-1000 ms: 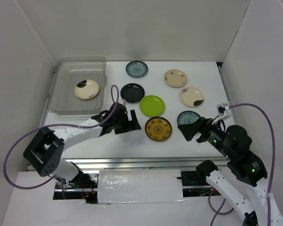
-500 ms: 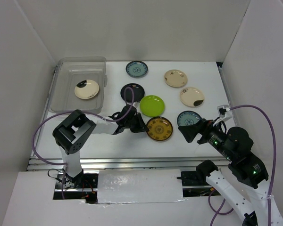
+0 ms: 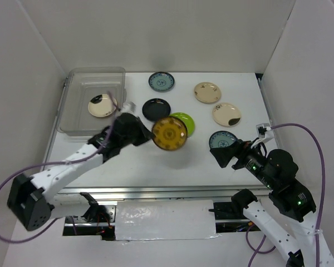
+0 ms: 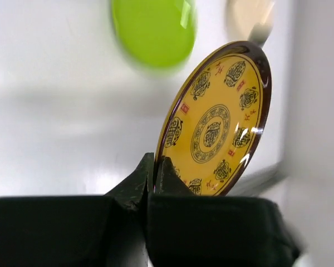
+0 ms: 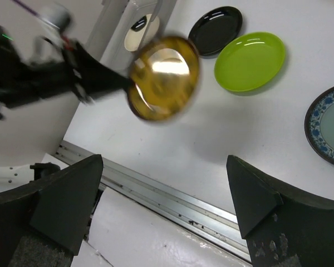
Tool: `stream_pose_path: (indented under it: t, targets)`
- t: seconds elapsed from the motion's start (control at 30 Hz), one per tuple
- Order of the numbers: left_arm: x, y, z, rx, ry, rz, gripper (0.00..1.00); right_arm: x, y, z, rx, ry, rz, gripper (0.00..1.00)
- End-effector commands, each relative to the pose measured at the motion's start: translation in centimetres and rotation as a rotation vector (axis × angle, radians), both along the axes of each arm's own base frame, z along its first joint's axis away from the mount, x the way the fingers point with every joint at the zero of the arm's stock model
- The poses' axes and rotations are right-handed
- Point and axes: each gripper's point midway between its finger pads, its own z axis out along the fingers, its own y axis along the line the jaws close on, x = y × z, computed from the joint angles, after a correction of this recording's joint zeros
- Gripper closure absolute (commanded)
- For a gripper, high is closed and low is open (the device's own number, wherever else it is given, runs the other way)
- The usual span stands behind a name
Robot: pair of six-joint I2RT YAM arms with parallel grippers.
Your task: Place the plates into the plastic bin on the countertop
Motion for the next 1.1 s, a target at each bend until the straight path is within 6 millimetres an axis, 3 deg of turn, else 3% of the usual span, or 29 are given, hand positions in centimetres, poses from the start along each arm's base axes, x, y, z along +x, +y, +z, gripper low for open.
stream_pose_path:
  t: [0.0,0.03,0.1,0.13,0.17,0.2,0.23,0.27,0.3,0.33,0.37,0.4,0.47,0.5,0.53,0.57,0.6,0.67,0.7,0.77,0.83,0.97,1.07]
  targets:
    - [3.6,8.9,7.0,0.056,-0.108,0.3,1.0,1.7,0.7,-0.4,0.01,0.008,-0.015,0.0]
    - [5.3,12.8,7.8,0.049,-0.107,0.427,1.0,2.1,1.0,-0.8,0.018,0.025,-0.015,0.0]
    - [6.4,16.9,9.1,0.007,-0.106,0.565,1.0,3.2,1.9,-2.0,0.019,0.054,-0.003,0.0]
    - [7.2,21.1,9.9,-0.012,-0.124,0.693,1.0,3.6,2.3,-3.3,0.018,0.084,0.001,0.0]
    - [7.7,23.4,10.3,-0.026,-0.127,0.777,1.0,4.1,2.6,-3.1,0.032,0.07,0.002,0.0]
    - [8.3,25.5,9.9,-0.029,-0.107,0.851,1.0,4.5,2.8,-3.5,0.039,0.078,0.0,0.0]
    - [8.7,29.6,9.6,-0.027,-0.096,0.969,1.0,4.7,3.0,-4.4,0.041,0.098,0.003,0.0]
    - [9.5,31.3,10.0,-0.035,-0.099,1.007,1.0,4.9,3.3,-4.2,0.055,0.088,0.014,0.0]
    - [11.1,32.7,8.6,-0.029,-0.067,1.028,1.0,5.0,3.5,-4.4,0.058,0.09,0.02,0.0]
    - [12.0,34.6,8.4,-0.07,-0.062,1.04,1.0,5.0,3.7,-4.8,0.059,0.1,0.029,0.0]
    - [13.4,35.4,8.9,-0.095,-0.086,1.028,1.0,5.0,4.0,-4.7,0.065,0.097,0.043,0.0]
    - [15.8,36.4,8.6,-0.128,-0.133,1.009,1.0,5.2,4.0,-5.0,0.063,0.104,0.042,0.0]
    - [18.0,37.2,9.4,-0.173,-0.165,0.975,1.0,5.4,4.3,-5.4,0.061,0.118,0.055,0.0]
    - [19.2,38.0,7.6,-0.15,-0.124,0.978,1.0,5.4,4.4,-5.6,0.061,0.121,0.058,0.0]
    - [19.9,38.1,7.2,-0.136,-0.096,0.972,1.0,5.4,4.5,-5.8,0.059,0.127,0.065,0.0]
    - [21.4,38.3,8.8,-0.135,-0.123,0.949,1.0,5.5,4.7,-5.9,0.061,0.128,0.071,0.0]
    - [22.5,38.7,6.7,-0.105,-0.07,0.941,1.0,5.4,4.7,-6.1,0.061,0.13,0.076,0.0]
    - [23.7,38.5,6.6,-0.068,-0.04,0.922,1.0,5.5,4.8,-6.6,0.059,0.134,0.079,0.0]
    - [24.0,38.6,4.5,-0.051,0.028,0.928,1.0,5.5,4.8,-6.8,0.06,0.136,0.077,0.0]
    - [24.1,38.4,3.8,-0.027,0.076,0.928,1.0,5.7,4.7,-7.4,0.054,0.147,0.073,0.0]
    - [24.1,38.5,1.9,-0.004,0.13,0.938,1.0,5.7,4.7,-7.5,0.052,0.15,0.072,0.0]
    - [23.5,37.4,-1.6,0.019,0.242,0.916,1.0,6.2,4.5,-7.5,0.047,0.15,0.059,0.0]
    - [23.1,36.4,-3.1,0.022,0.272,0.903,1.0,6.9,4.4,-7.8,0.047,0.163,0.032,0.0]
